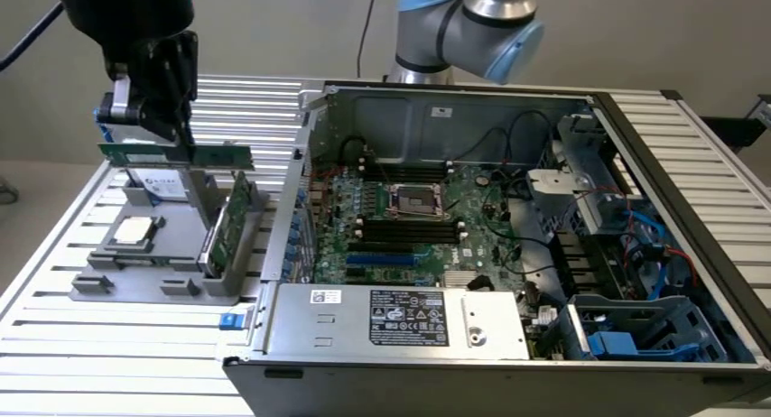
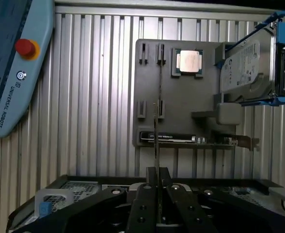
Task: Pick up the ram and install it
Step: 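Pick up the ram and move it above insertion slot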
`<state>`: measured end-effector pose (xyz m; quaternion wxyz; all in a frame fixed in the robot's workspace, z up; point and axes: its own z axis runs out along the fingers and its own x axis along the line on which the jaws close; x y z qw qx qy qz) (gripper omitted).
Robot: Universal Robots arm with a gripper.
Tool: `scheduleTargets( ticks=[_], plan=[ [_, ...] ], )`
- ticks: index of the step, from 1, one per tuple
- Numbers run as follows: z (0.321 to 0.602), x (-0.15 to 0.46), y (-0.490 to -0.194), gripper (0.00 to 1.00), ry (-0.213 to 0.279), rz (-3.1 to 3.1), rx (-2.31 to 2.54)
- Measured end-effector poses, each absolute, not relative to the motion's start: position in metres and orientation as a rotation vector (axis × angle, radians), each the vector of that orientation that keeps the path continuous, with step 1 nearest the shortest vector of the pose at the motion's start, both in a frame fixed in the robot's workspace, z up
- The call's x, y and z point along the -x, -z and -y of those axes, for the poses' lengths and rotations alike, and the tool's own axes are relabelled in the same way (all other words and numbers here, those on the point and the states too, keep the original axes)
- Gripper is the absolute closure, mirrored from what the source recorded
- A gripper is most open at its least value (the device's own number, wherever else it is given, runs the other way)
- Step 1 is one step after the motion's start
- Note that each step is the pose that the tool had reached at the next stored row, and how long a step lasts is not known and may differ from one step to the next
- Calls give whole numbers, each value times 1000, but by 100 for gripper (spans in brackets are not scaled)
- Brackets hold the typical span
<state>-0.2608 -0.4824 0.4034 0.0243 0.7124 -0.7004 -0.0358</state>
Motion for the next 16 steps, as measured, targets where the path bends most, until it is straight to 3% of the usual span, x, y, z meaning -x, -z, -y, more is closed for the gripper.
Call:
scheduleTargets(
  ticks=[16],
  plan=[
    [482, 188, -404, 86, 127, 2172, -2212]
  ],
)
